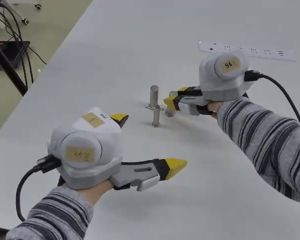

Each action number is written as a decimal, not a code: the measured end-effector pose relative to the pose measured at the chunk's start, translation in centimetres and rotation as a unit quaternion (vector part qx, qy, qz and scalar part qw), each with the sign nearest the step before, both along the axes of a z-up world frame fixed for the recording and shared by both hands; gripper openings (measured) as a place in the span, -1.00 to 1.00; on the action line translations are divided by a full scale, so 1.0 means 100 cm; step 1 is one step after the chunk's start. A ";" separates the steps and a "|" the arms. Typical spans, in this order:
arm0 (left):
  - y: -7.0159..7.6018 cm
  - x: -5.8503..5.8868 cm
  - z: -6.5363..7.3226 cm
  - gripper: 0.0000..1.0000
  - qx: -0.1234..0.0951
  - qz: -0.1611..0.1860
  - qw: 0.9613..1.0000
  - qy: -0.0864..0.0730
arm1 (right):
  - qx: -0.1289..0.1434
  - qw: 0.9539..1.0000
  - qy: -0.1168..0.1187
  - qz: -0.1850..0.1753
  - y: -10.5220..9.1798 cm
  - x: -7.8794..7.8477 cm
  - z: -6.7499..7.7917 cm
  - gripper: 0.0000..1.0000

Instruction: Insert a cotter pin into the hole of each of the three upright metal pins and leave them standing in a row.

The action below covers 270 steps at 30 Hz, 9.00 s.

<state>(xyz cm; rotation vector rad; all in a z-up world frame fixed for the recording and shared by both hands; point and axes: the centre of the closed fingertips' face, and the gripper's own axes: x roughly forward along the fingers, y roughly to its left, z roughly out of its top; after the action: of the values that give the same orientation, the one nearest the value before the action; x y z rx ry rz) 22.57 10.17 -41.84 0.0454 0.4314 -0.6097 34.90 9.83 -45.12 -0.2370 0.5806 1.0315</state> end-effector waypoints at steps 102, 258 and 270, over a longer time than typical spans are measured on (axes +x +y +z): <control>-0.009 -0.002 -0.009 0.79 0.006 -0.012 1.000 0.013 | -0.167 0.982 0.004 0.089 -0.147 -0.045 0.002 -0.59; -0.081 -0.015 0.034 -0.99 -0.206 -0.049 0.966 0.149 | -0.171 0.929 -0.159 0.288 -0.084 -0.147 0.056 -1.00; -0.083 -0.019 0.034 -1.00 -0.185 -0.077 0.971 0.131 | -0.172 0.929 -0.161 0.287 -0.083 -0.149 0.054 -1.00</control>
<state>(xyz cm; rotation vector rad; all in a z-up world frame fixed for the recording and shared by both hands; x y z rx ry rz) 20.71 1.87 -38.40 -0.3638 0.5660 -0.8452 20.03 1.53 -39.68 -0.9118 0.3910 1.4122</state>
